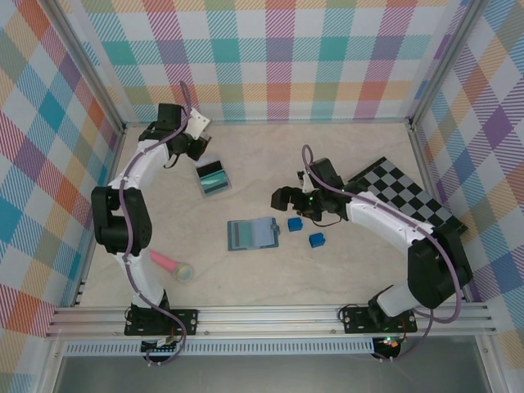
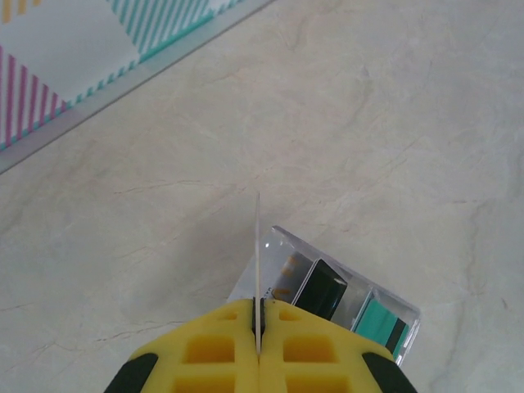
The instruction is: Take the credit cards out of the card holder
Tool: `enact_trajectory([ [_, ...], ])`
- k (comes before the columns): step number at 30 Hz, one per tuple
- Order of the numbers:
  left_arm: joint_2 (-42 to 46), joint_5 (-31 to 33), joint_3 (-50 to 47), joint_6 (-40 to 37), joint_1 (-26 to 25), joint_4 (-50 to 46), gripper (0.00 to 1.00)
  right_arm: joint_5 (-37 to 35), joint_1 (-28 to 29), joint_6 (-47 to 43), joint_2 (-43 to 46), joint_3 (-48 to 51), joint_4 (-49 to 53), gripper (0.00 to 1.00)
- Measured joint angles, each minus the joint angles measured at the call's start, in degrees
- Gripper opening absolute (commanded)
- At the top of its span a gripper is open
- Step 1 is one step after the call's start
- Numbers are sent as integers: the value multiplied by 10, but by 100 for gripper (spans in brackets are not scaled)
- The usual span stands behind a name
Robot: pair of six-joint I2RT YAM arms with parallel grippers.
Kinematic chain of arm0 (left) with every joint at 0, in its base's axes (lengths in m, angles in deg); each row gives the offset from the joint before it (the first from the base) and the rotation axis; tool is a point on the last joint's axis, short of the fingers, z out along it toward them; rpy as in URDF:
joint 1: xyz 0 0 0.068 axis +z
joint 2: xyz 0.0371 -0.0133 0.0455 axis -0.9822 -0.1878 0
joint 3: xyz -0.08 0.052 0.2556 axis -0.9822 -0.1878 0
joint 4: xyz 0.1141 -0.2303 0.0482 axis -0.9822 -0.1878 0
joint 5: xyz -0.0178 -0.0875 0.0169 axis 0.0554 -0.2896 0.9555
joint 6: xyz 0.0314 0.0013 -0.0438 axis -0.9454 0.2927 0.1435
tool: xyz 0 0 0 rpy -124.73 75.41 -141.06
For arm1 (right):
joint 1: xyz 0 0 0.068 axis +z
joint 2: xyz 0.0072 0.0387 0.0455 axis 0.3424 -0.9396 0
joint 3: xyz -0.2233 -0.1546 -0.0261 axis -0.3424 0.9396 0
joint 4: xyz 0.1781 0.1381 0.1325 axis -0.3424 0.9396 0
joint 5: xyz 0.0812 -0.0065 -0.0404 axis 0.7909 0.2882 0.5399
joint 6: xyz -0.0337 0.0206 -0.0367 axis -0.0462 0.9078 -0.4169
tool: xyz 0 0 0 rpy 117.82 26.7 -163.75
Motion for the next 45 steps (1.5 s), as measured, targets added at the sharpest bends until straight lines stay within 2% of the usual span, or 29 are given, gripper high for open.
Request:
enact_trajectory([
  [5, -36, -16, 14, -51, 1, -12, 0, 12, 0, -4, -31, -33, 0, 100],
  [18, -94, -7, 55, -154, 7, -43, 0, 39, 0, -2, -74, -74, -2, 100],
  [31, -106, 25, 71, -201, 7, -79, 0, 63, 0, 5, -108, -92, -2, 100],
  [37, -114, 34, 83, -202, 7, -83, 10, 69, 0, 7, -112, -105, -2, 100],
  [42, -118, 36, 91, -197, 7, -84, 23, 71, 0, 7, -117, -105, -2, 100],
  [45, -122, 36, 100, -194, 7, -84, 25, 73, 0, 7, -117, -105, -2, 100],
])
